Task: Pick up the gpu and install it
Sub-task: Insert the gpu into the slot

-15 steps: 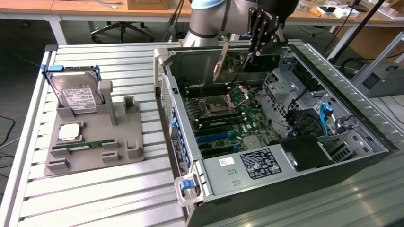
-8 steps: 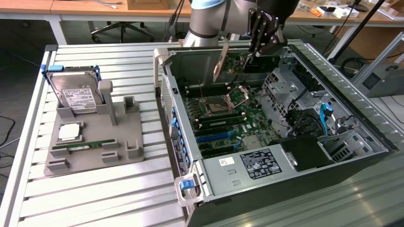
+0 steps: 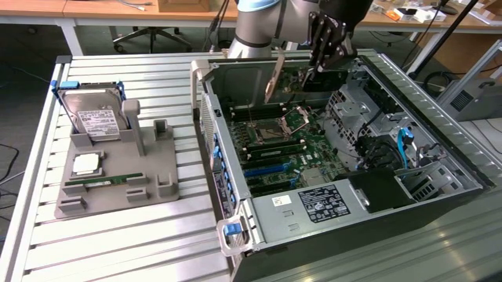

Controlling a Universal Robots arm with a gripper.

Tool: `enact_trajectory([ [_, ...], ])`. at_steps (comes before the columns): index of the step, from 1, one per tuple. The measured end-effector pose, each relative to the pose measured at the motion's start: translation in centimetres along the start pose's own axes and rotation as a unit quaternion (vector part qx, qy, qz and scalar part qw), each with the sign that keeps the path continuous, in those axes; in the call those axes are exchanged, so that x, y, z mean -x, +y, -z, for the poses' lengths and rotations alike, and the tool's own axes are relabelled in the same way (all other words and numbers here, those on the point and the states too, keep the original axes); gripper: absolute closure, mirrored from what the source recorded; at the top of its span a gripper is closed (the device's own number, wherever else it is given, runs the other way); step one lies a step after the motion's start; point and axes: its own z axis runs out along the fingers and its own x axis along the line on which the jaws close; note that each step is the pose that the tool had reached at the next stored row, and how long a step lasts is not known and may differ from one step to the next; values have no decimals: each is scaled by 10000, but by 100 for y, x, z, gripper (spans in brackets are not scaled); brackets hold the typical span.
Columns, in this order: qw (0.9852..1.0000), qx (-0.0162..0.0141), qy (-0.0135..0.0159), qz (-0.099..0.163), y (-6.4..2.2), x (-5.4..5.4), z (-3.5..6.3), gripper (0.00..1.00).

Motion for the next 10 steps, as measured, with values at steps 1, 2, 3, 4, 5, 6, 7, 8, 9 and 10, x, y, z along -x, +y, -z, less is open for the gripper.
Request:
enact_trajectory([
  [1, 10000, 0, 0, 0, 0, -2, -4, 73],
  [2, 10000, 0, 0, 0, 0, -3, -6, 73],
  [3, 10000, 0, 0, 0, 0, -4, -8, 73],
  [4, 10000, 0, 0, 0, 0, -5, -9, 73],
  [5, 10000, 0, 0, 0, 0, -6, -11, 73],
  [6, 10000, 0, 0, 0, 0, -8, -14, 73],
  [7, 10000, 0, 0, 0, 0, -9, -15, 73],
  [8, 10000, -1, -2, 0, 0, -14, -19, 73],
  [9, 10000, 0, 0, 0, 0, -20, -18, 73],
  [10, 10000, 0, 0, 0, -1, -31, -18, 73],
])
